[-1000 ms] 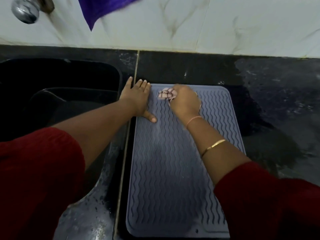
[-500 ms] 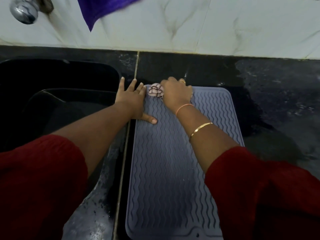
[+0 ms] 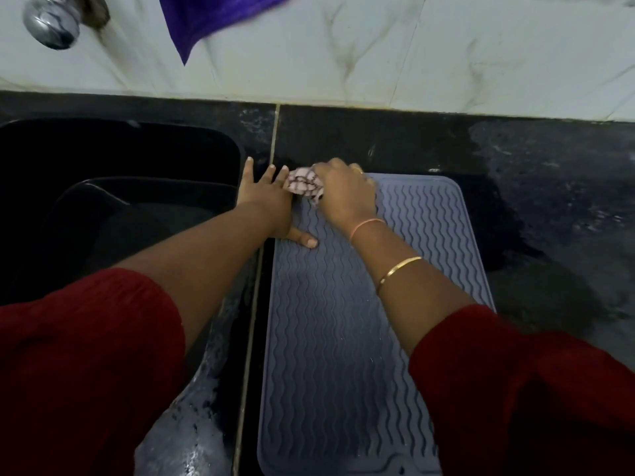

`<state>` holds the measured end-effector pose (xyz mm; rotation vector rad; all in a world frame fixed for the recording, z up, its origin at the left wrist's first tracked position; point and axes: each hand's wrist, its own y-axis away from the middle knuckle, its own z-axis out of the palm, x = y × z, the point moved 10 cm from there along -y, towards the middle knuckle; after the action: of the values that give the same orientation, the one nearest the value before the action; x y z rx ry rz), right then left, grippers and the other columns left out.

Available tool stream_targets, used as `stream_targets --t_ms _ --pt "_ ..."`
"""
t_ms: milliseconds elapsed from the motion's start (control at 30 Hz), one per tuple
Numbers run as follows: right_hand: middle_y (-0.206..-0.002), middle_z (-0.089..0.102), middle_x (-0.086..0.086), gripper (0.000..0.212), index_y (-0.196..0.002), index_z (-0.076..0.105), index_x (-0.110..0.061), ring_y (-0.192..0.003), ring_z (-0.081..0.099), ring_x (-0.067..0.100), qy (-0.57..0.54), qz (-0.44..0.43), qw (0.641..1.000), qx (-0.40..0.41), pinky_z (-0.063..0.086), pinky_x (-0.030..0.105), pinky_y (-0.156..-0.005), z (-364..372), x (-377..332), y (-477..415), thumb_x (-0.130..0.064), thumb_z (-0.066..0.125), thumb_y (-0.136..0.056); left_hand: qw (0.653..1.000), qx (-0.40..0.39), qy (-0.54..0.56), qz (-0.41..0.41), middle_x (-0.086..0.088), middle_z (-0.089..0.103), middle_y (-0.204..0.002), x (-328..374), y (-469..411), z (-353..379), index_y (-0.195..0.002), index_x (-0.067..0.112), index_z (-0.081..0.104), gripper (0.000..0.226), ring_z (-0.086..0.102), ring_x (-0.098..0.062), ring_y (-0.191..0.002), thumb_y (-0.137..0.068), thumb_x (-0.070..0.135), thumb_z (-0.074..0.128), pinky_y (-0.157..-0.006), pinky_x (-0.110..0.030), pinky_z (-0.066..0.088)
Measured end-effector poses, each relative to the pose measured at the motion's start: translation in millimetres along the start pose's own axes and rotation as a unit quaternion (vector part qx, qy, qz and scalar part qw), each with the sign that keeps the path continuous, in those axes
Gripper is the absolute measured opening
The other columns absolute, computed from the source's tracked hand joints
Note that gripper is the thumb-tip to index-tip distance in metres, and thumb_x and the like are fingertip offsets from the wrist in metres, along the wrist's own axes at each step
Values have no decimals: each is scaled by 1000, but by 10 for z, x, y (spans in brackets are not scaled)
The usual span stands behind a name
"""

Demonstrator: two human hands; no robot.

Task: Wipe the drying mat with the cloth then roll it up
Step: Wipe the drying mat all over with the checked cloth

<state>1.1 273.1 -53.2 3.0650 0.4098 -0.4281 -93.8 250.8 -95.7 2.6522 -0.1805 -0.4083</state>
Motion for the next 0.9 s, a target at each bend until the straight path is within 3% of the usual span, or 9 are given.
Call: stream_targets --t_ms 167,267,333,433,567,667,800,833,900 --pt "-123 53 11 35 -118 54 -18 -115 48 36 2 133 991 19 42 53 -92 -204 707 1 -13 61 -84 1000 10 -12 -9 -8 -3 -159 -3 6 -44 -150 11 -7 140 -5 -25 -146 -47 95 36 -109 -58 -16" --pt "-121 57 8 34 -115 57 -22 -116 50 33 -43 63 997 8 43 54 -95 -166 440 -12 -16 64 -82 998 37 -55 0 -5 -2 -159 54 -14 -117 -150 14 -7 138 -11 -26 -145 -47 96 33 -107 -61 -16" --pt "-126 56 4 39 -119 56 -25 -122 47 29 -34 -3 999 -17 36 55 -103 -14 196 61 -16 61 -82 993 68 -80 50 -1 -7 -159 156 -50 -117 -149 22 -13 130 -19 -26 -144 -50 94 31 -105 -61 -19" --pt "-131 54 1 41 -121 54 -25 -128 42 24 -51 -25 998 -27 24 51 -111 63 140 269 -14 57 -82 992 43 -56 104 1 -7 -159 210 -70 -52 -149 25 -12 121 -16 -23 -144 -58 90 34 -105 -59 -21" --pt "-121 60 2 36 -112 61 -21 -119 47 25 -58 -80 992 -82 28 43 -103 71 121 670 -10 57 -78 992 39 -85 87 -2 -3 -160 188 -99 -115 -149 15 -12 118 -1 -21 -146 -69 79 47 -111 -57 -13" --pt "-105 66 7 26 -100 67 -13 -103 57 26 -129 -96 978 -131 43 46 -94 68 122 830 -7 63 -75 991 24 -106 85 -5 -3 -159 242 -79 -152 -149 11 -11 123 2 -23 -146 -66 82 46 -114 -53 -10" --pt "-113 64 9 33 -111 63 -15 -107 56 29 -141 -6 988 70 46 47 -93 -379 407 357 -9 62 -78 994 -18 -69 77 -7 -6 -159 275 -75 -147 -150 10 -9 131 0 -26 -146 -59 81 53 -117 -46 -5" --pt "-117 62 9 35 -115 61 -17 -110 55 29 -128 5 989 73 45 46 -96 -387 434 227 -11 60 -80 994 -24 -75 77 -7 -6 -159 283 -79 -136 -150 10 -9 131 0 -26 -146 -59 82 52 -117 -46 -5" --pt "-120 61 9 33 -116 60 -19 -114 54 30 -107 -7 994 -4 44 44 -98 -185 366 43 -14 58 -83 993 -30 -90 76 -7 -6 -159 284 -104 -114 -150 12 -9 130 0 -26 -146 -59 83 50 -117 -47 -5"
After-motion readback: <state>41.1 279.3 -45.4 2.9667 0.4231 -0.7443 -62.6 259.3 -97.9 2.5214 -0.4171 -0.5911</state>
